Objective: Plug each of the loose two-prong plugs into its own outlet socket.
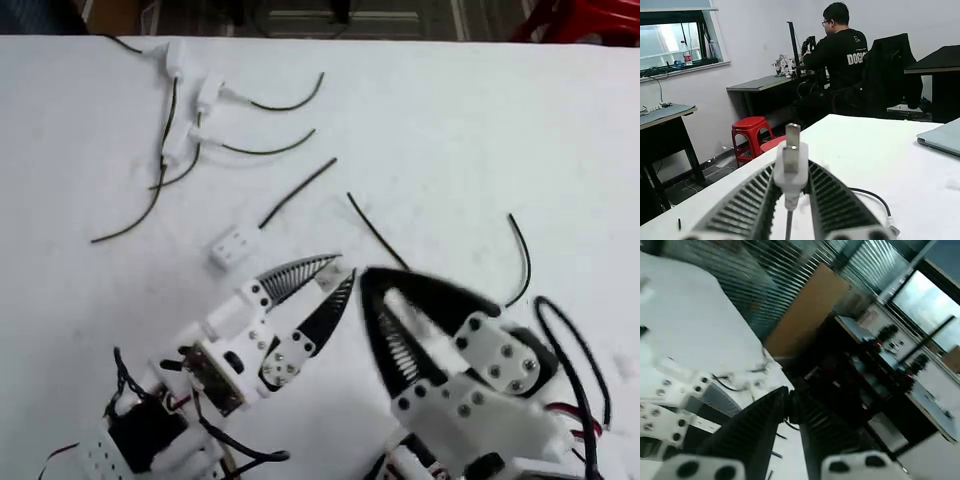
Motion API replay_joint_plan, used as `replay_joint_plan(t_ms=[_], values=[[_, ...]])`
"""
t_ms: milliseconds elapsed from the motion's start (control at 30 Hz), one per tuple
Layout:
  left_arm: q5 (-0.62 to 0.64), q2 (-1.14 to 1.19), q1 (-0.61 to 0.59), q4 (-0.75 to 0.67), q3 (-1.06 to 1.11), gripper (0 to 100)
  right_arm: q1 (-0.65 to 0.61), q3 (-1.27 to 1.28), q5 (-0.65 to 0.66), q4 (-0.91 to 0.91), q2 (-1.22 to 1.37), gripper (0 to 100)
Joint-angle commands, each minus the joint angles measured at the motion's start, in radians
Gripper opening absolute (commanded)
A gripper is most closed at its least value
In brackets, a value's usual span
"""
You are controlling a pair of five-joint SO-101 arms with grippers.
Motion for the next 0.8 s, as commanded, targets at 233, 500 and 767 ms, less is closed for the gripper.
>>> replay_joint_plan(t_ms=[233,500,767], values=[[0.005,-0.008,0.012,-0.02,-0.008,2,-0.038,0.226,-0.029,-0.168,0.079,1.9],[0.005,-0.008,0.012,-0.015,-0.009,2,0.048,0.451,0.147,-0.298,0.073,1.9],[0.005,-0.008,0.012,-0.015,-0.009,2,0.38,0.638,0.27,-0.524,0.082,1.9]])
